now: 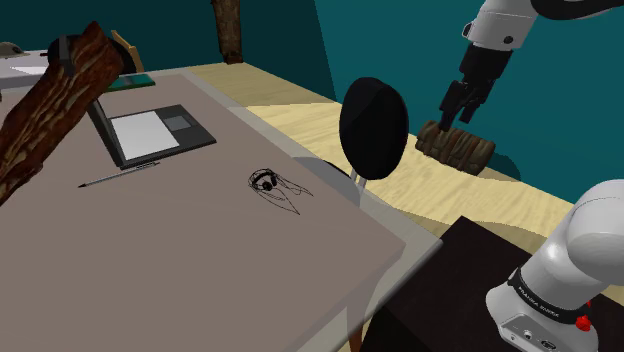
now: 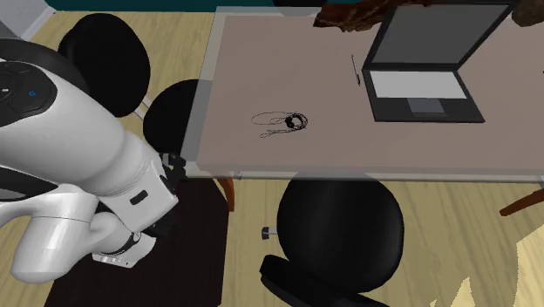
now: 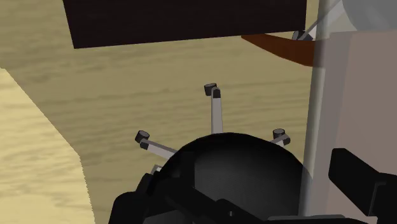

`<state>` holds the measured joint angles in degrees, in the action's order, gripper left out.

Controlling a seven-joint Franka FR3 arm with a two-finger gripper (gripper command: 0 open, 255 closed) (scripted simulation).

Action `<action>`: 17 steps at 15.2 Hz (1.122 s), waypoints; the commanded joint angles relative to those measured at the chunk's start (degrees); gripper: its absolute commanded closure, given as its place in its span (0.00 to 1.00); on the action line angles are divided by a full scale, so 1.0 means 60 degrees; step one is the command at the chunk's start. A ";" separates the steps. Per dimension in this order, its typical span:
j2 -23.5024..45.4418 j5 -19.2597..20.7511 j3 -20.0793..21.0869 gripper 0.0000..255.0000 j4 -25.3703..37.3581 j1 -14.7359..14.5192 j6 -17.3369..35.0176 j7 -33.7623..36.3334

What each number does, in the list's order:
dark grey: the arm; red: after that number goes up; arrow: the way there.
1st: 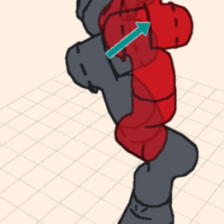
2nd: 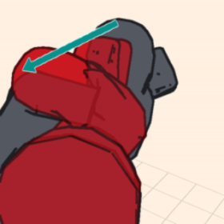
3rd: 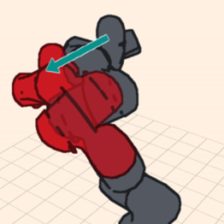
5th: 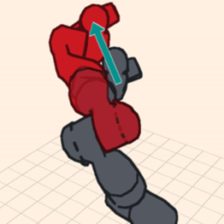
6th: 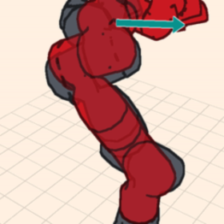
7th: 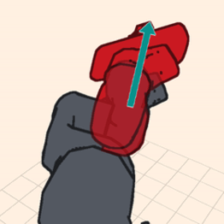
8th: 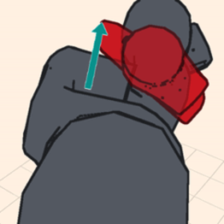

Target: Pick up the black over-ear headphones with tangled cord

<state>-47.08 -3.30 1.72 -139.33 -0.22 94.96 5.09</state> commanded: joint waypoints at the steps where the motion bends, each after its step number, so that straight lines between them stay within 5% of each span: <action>1: 0.0000 0.0000 0.0000 0.00 0.0000 0.0000 0.0000 0.0000; 17: 0.4896 -0.0351 0.2393 0.00 0.2186 -0.0954 0.2306 0.1466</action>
<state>-19.94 -5.70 15.16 -127.67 -5.68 108.20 13.16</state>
